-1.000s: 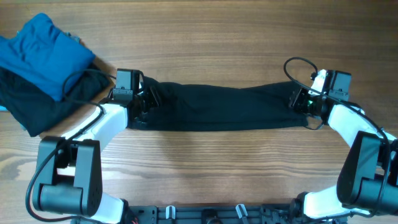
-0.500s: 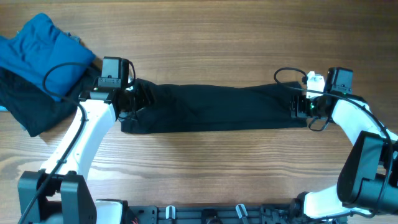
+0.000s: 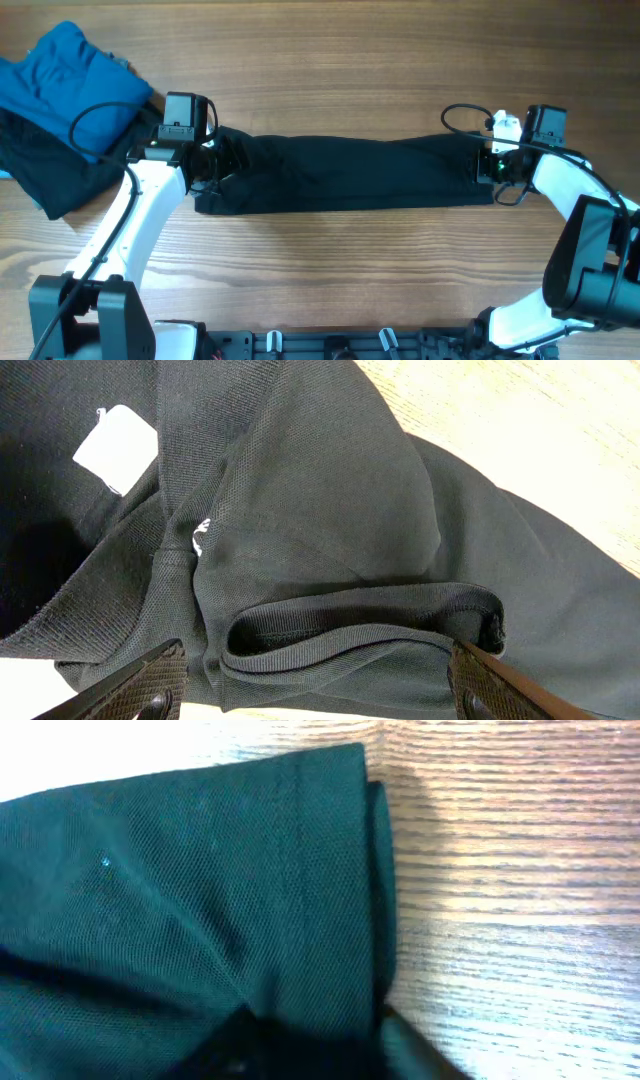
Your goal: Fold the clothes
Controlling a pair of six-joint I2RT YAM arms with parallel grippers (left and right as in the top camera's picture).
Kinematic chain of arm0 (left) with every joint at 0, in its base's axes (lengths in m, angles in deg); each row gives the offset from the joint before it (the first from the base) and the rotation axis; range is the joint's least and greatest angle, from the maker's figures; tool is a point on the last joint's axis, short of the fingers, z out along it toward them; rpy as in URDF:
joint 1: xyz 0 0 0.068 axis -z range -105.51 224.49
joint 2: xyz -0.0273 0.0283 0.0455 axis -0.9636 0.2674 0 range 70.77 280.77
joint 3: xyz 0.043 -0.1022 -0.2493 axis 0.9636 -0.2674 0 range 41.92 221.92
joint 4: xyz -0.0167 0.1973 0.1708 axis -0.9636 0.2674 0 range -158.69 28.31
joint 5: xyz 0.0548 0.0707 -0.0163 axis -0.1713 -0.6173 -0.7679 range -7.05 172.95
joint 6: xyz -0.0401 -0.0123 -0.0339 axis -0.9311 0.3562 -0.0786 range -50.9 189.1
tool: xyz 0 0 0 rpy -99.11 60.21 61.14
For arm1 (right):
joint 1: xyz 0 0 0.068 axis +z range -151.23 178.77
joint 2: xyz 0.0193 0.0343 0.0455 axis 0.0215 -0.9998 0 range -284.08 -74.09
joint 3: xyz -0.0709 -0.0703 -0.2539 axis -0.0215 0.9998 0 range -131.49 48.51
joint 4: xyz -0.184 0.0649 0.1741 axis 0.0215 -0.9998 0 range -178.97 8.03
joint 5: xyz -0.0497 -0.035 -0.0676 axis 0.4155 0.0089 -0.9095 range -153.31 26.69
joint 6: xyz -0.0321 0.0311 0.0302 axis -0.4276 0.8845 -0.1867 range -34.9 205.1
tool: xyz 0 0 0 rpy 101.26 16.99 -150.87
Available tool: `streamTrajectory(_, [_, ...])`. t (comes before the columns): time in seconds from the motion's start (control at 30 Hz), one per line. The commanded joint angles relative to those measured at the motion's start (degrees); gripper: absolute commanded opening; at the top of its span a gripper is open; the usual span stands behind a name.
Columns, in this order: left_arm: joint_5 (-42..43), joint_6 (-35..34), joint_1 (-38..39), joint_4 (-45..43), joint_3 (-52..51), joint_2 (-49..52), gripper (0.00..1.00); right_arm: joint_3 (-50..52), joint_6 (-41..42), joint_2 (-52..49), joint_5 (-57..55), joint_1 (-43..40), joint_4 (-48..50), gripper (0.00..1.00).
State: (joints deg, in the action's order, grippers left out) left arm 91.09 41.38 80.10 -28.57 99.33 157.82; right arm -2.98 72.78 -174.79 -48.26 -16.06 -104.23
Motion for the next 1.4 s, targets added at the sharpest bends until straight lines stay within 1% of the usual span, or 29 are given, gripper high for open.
streamTrajectory(0.0, [-0.5, 0.5, -0.3, 0.0, 0.6, 0.0, 0.84, 1.3, 1.6, -2.9, 2.6, 0.1, -1.0, 0.04])
streamTrajectory(0.07, [-0.5, 0.5, -0.3, 0.0, 0.6, 0.0, 0.84, -0.5, 8.2, -2.8, -2.0, 0.1, -1.4, 0.04])
streamTrajectory(0.13, [-0.6, 0.5, -0.3, 0.2, 0.6, 0.0, 0.84, -3.5, 11.2, -2.4, -6.7, 0.0, -3.8, 0.04])
streamTrajectory(0.2, [-0.6, 0.5, -0.3, 0.7, 0.6, 0.0, 0.84, -9.1, 11.3, -1.7, -12.7, -0.2, -9.3, 0.04])
streamTrajectory(0.27, [-0.6, 0.5, -0.3, 0.9, 0.6, 0.0, 0.84, -14.9, 11.3, -1.0, -16.5, -0.2, -15.1, 0.04])
streamTrajectory(0.37, [-0.6, 0.5, -0.3, 1.1, 0.6, 0.0, 0.84, -21.3, 12.8, -0.5, -13.3, 0.2, -22.2, 0.04])
streamTrajectory(0.43, [-0.6, 0.5, -0.3, 1.1, 0.6, 0.0, 0.84, -22.4, 12.9, -0.5, -9.4, 1.4, -24.9, 0.04])
streamTrajectory(0.5, [-0.6, 0.5, -0.3, 1.0, 0.6, 0.0, 0.84, -22.4, 14.3, -0.5, -8.6, 4.2, -26.6, 0.04])
streamTrajectory(0.57, [-0.5, 0.5, -0.3, 1.1, 0.6, 0.0, 0.84, -22.4, 17.5, -0.5, -7.8, 8.2, -27.1, 0.04])
streamTrajectory(0.63, [-0.5, 0.4, -0.3, 1.1, 0.6, 0.0, 0.84, -22.1, 20.2, -0.7, -4.4, 13.6, -25.5, 0.04])
streamTrajectory(0.77, [-0.5, 0.5, -0.3, 1.1, 0.6, 0.0, 0.84, -21.9, 26.3, -1.5, -4.2, 21.4, -23.6, 0.04])
streamTrajectory(0.93, [-0.5, 0.5, -0.3, 1.1, 0.6, 0.0, 0.84, -21.9, 30.6, -3.7, -4.2, 28.1, -23.3, 0.04])
streamTrajectory(1.03, [-0.5, 0.5, -0.3, 1.1, 0.6, 0.0, 0.84, -21.9, 32.4, -5.1, -2.6, 30.4, -22.9, 0.04])
streamTrajectory(1.1, [-0.5, 0.5, -0.3, 1.1, 0.6, 0.0, 0.85, -21.9, 34.8, -5.8, 0.9, 31.4, -21.3, 0.04])
streamTrajectory(1.17, [-0.5, 0.5, -0.3, 1.1, 0.6, 0.0, 0.85, -21.9, 35.1, -5.9, 2.9, 31.9, -20.0, 0.04])
streamTrajectory(1.23, [-0.5, 0.5, -0.3, 1.1, 0.6, 0.0, 0.85, -21.9, 36.9, -5.9, 3.1, 32.2, -18.8, 0.04])
streamTrajectory(1.37, [-0.5, 0.5, -0.3, 1.1, 0.6, 0.0, 0.85, -21.9, 38.0, -5.9, 3.1, 32.5, -18.5, 0.04])
